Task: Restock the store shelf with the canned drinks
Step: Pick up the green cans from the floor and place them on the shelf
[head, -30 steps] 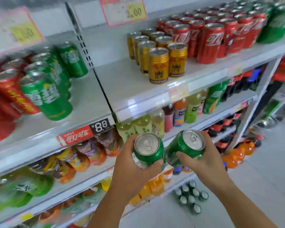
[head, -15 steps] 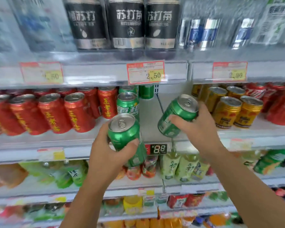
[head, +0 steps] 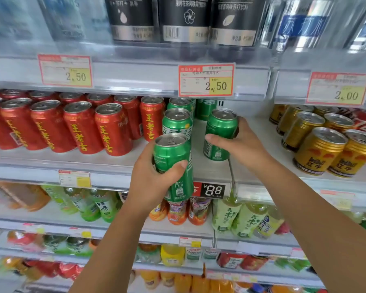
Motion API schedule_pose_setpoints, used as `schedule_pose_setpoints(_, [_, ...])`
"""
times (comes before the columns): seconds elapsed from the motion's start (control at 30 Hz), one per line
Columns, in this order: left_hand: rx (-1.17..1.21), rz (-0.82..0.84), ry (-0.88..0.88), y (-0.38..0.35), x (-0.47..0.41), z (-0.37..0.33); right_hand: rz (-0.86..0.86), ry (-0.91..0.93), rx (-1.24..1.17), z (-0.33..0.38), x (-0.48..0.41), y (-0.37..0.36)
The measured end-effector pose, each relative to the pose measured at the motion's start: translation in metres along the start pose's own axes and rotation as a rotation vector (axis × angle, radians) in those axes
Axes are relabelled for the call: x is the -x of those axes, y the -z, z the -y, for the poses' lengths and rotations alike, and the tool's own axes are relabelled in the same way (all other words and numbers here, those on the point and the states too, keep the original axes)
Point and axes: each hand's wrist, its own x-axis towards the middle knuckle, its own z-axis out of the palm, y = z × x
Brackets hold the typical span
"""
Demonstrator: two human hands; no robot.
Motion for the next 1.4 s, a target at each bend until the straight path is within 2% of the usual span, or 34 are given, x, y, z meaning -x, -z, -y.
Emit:
schedule_pose_setpoints(0.1, [0.021, 0.007, 0.037, 0.001, -0.004, 0.007, 0.142, -0.056, 0.008, -0.013, 0.001, 0.008])
schedule_pose_setpoints(0.3, [0.004, 0.069, 0.024, 0.005, -0.007, 0.013, -0.021, 0.022, 0.125, -0.020, -0.004, -0.005])
schedule_pose_setpoints(0.47, [0.031, 0.077, 0.014, 0.004, -0.008, 0.013, 0.066, -0.024, 0.035, -0.026, -0.004, 0.004])
schedule_pose_setpoints(0.67, [0.036, 0.081, 0.018, 0.003, -0.006, 0.010, -0.003, 0.008, 0.191, -0.023, -0.033, 0.000])
schedule_pose_setpoints(1.4, [-0.049, 0.111, 0.070, 0.005, -0.008, 0.007, -0.283, 0.060, 0.137, -0.046, -0.113, -0.045])
